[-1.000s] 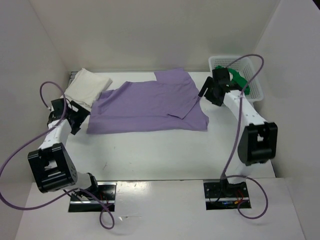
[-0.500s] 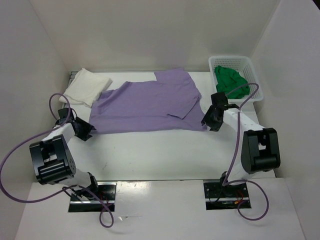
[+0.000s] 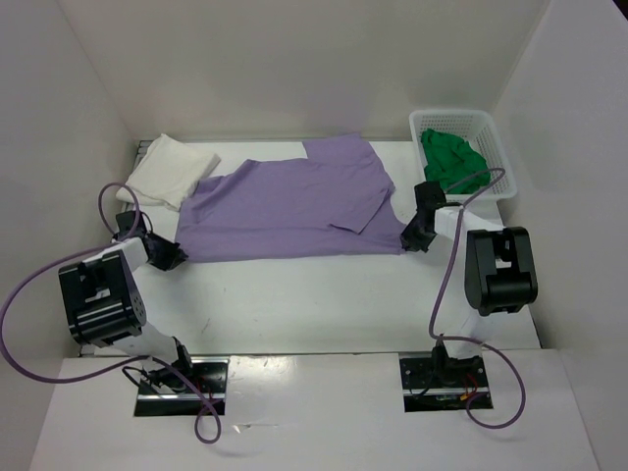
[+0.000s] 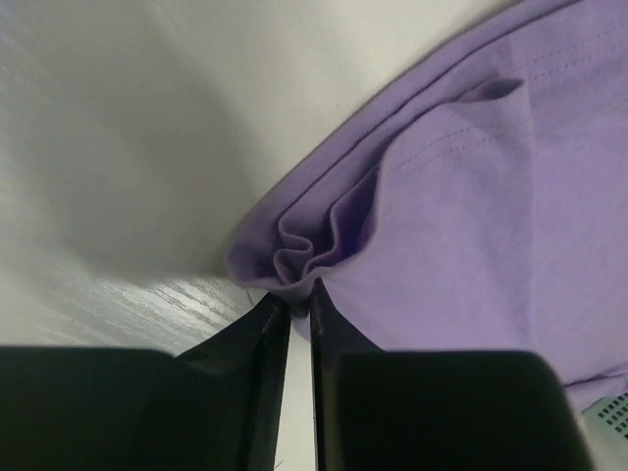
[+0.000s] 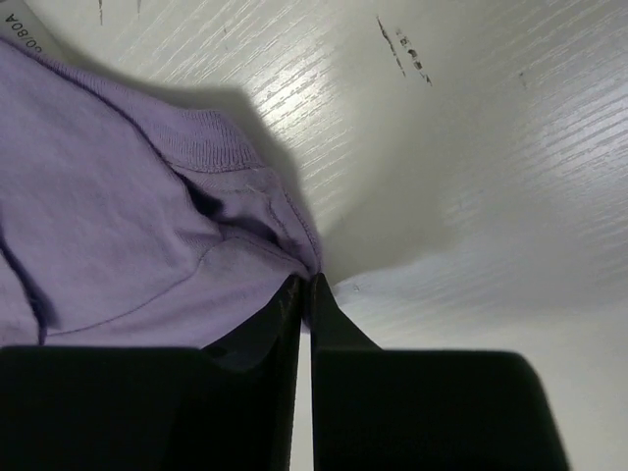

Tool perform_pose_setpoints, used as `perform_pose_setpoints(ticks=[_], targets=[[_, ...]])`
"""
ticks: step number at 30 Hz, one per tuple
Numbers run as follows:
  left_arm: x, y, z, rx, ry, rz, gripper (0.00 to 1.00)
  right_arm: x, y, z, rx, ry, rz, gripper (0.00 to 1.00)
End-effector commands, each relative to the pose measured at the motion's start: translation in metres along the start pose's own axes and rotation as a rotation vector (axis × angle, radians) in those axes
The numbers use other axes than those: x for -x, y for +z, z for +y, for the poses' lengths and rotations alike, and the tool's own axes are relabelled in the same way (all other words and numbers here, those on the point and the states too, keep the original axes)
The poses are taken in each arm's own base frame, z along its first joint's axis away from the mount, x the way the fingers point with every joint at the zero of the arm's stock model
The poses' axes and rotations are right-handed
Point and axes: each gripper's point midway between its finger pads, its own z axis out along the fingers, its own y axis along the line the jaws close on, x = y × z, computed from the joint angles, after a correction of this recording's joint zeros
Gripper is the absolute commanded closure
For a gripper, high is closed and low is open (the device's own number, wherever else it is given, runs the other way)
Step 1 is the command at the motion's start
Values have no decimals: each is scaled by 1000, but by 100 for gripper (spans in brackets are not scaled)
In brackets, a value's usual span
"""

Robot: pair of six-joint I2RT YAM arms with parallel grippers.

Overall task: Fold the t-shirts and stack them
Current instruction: Fold the flattened tshirt in 1/3 of the way

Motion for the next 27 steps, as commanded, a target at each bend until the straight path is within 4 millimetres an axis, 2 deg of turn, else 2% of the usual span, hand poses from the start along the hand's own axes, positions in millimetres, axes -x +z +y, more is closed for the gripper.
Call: perform_pose_setpoints(ticks=[1,2,4,5,6,7,9,10,11,15,17,20,22,24,25,27], targets=[[1,6,14,65,-8,-3,81,20,4,-7,-41,55,-78,96],[2,3,16,72,2,-8,84,17,3,-19,-75,80,-71,100],[2,-1,17,81,2,-14,88,20,-11,-28,-66,120,-82,100],[-1,-6,19,84,1,-11,89,14,-14,-47,-98,148,-66,100],[-6,-8,26,107,-2,-5,93,11,-19,-52,-93,161,-58,100],[-9,-11,27,109,-2,-3,95,14,-34,-54,-69,177,-82,100],[-11,-21,26,99,0,-13,98,6,-48,-65,-72,217,-69,100],[-18,-25,30,105,-3,6,99,8,-64,-56,-15,229,-86,100],[-16,-32,26,90,1,-10,100,5,-71,-54,6,228,-79,100],[-46,-45,38,95,-23,68,100,-2,-99,-60,37,253,-40,100],[-57,-56,27,33,-48,106,100,-6,-115,-62,37,241,-42,100],[-87,-70,30,42,-81,237,100,-13,-124,-67,13,217,-12,100],[-95,-78,28,23,-79,276,100,-17,-127,-70,-1,205,6,100],[-104,-84,25,12,-79,311,100,-9,-135,-71,-13,192,-18,100],[-112,-85,31,20,-88,335,100,-13,-138,-73,-25,180,-3,100],[-113,-87,27,1,-96,341,96,-9,-141,-79,-63,169,-13,100]])
